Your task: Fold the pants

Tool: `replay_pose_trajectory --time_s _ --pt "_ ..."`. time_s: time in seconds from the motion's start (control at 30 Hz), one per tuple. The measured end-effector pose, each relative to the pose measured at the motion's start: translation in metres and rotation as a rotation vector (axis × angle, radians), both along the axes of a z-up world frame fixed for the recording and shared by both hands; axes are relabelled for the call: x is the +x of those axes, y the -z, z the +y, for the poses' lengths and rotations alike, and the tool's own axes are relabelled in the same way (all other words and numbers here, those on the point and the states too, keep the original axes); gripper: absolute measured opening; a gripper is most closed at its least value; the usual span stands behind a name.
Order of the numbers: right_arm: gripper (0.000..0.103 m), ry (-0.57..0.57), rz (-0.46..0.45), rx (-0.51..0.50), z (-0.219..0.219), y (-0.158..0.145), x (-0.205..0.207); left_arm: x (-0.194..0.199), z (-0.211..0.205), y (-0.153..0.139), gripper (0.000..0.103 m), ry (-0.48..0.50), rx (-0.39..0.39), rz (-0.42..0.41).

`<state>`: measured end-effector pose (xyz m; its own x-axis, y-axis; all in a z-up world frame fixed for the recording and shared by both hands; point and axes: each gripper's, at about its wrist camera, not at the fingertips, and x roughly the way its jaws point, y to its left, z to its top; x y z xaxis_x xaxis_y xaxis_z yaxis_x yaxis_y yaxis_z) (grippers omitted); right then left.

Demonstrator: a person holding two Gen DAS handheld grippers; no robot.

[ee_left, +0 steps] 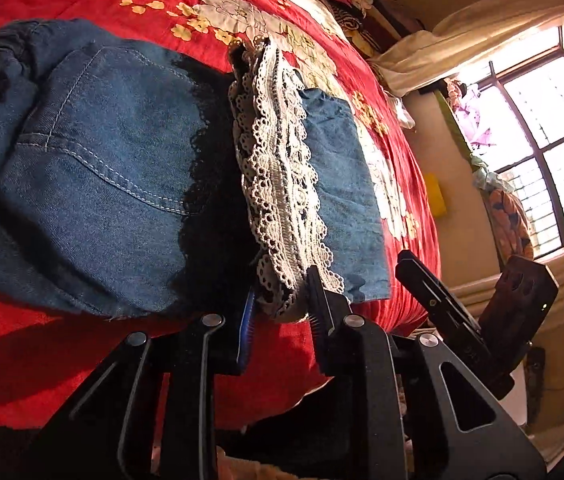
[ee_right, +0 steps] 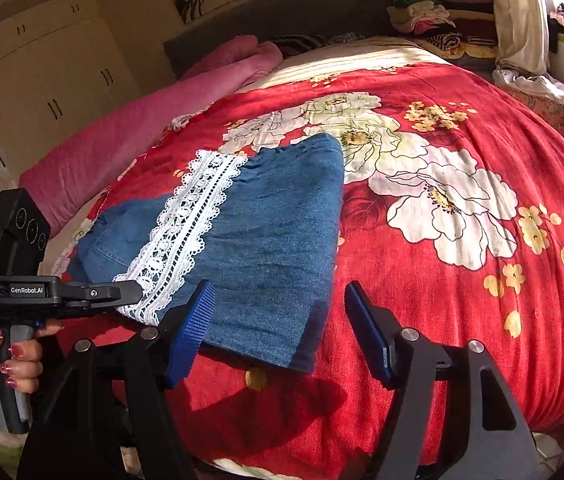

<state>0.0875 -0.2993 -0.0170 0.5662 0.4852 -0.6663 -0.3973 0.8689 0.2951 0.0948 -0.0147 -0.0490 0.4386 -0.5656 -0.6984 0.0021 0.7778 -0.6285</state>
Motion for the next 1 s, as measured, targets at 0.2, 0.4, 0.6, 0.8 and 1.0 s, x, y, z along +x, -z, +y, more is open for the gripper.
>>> replay_pose_trajectory --time_s 0.2,0.4,0.6,0.8,1.0 --pt "0.065 0.032 0.084 -0.108 0.005 0.034 0.019 0.003 -0.003 0.018 0.021 0.002 0.092 -0.001" --pt "0.065 0.022 0.058 -0.165 0.011 0.042 0.018 0.005 -0.011 0.019 0.024 0.019 0.16 -0.038" --pt "0.067 0.04 0.069 -0.124 0.005 0.032 0.014 -0.003 -0.017 0.001 0.045 0.06 0.221 -0.1" --pt "0.068 0.073 0.06 -0.109 -0.003 0.016 0.007 -0.013 -0.001 -0.018 0.053 0.034 0.254 -0.137" --pt "0.075 0.045 0.018 -0.085 0.006 -0.008 -0.002 -0.032 0.034 -0.045 0.065 -0.062 0.329 -0.211"
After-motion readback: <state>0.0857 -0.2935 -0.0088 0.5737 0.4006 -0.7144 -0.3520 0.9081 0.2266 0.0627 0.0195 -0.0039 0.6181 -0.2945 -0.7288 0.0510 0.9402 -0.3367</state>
